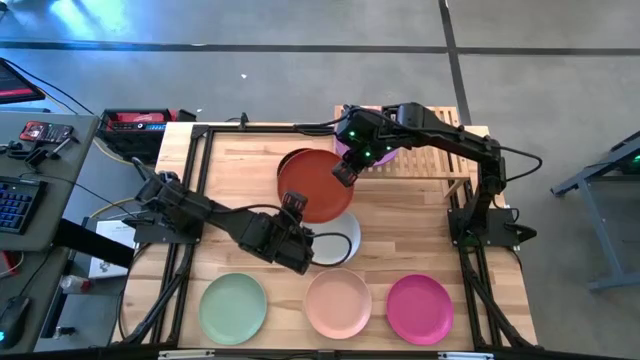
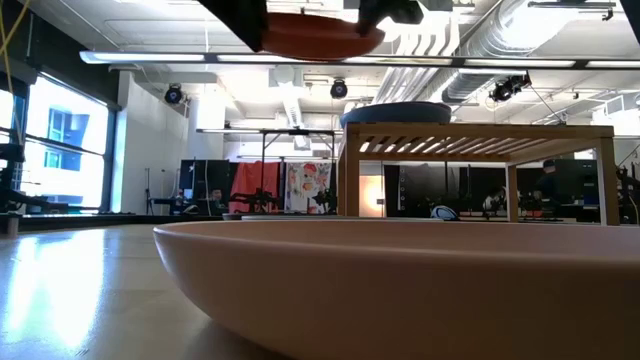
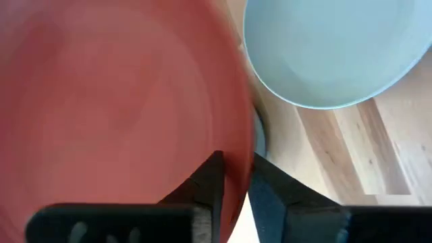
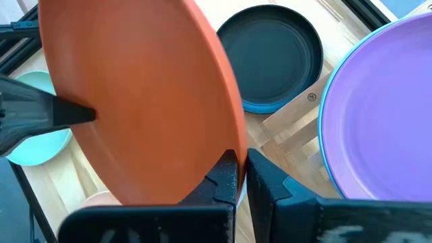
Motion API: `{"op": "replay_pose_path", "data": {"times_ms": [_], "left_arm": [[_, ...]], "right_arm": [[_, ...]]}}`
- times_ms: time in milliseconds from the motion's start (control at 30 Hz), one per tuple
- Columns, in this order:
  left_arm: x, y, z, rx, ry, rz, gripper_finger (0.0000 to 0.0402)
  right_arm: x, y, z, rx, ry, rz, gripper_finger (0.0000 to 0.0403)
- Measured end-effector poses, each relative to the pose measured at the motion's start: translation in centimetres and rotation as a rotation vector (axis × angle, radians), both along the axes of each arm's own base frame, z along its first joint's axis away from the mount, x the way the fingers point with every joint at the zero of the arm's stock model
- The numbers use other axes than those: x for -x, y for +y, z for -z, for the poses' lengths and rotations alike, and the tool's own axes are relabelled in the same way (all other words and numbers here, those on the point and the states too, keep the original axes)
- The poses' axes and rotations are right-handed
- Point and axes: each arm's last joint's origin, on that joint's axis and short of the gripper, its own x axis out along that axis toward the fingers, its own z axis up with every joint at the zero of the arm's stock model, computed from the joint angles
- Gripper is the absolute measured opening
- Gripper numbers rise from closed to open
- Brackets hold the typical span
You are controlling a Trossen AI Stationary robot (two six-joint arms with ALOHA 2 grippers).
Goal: Place and stack plates onto a shelf
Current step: Stack the orange plate on top of the purple plate on the shelf
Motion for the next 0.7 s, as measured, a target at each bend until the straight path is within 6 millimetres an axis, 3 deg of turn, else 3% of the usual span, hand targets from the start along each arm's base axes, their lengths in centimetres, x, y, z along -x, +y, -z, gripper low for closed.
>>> {"op": "replay_pose_path", "data": {"times_ms": [233,533,700], "left_arm": [[-0.1,0.2,0.0,0.049,-0.107,-0.123,0.0091],[0.0,0.1,-0.1,0.048,-0.171,-0.177,0.0090],[0.5,0.7,-1.2,0.030,-0.276,-0.240,0.0090]], "right_arm": [[0.4,-0.9,0.1,-0.001,0.028,0.026,0.0000],[1.3,-3.5,0.3,-0.019,0.055,0.047,0.0001],[2.1,-5.4,0.4,-0.007,0.083,0.095,0.0000]]}}
